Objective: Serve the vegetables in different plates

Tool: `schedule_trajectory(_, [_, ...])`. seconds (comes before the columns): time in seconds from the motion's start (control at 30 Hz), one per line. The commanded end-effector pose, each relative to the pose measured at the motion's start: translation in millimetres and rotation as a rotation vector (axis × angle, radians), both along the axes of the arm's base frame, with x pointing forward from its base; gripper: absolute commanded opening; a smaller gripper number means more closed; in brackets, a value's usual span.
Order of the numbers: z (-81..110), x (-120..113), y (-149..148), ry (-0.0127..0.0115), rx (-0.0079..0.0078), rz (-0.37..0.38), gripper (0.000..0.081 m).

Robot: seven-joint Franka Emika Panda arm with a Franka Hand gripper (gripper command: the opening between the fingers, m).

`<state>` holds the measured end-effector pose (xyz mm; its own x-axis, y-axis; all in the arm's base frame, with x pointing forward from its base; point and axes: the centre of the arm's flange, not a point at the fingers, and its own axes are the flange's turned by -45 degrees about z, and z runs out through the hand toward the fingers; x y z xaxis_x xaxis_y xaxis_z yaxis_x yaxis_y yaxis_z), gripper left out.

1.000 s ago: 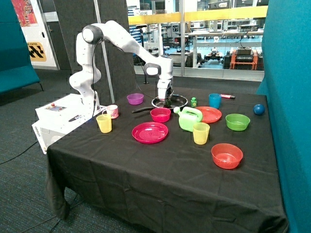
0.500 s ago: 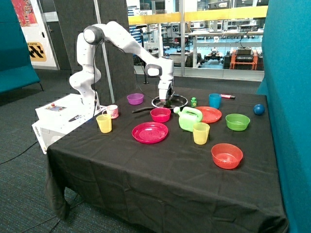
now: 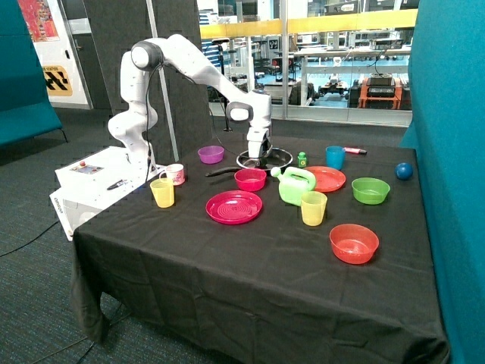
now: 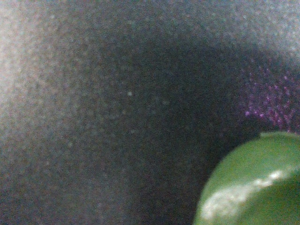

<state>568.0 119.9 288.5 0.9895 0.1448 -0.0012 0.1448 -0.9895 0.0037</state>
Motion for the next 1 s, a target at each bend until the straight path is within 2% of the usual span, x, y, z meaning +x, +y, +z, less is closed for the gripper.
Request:
schedule_trajectory(0.0, [-2.4, -0.2, -2.4, -0.0006, 0.0038, -0.003, 0.0096])
schedule_trajectory(0.07, [-1.8, -0.5, -1.4, -0.0006, 0.0038, 0.000, 0.0024])
schedule_trajectory(0.13, [-0.9, -0.4, -0.2, -0.0006, 0.0038, -0.002, 0.0006])
schedule_trajectory(0.5, [2.7, 2.4, 4.7, -0.0006, 0.0038, 0.005, 0.0000])
schedule_trajectory(0.97, [-0.2, -5.3, -0.3, -0.0006, 0.0038, -0.003, 0.0000])
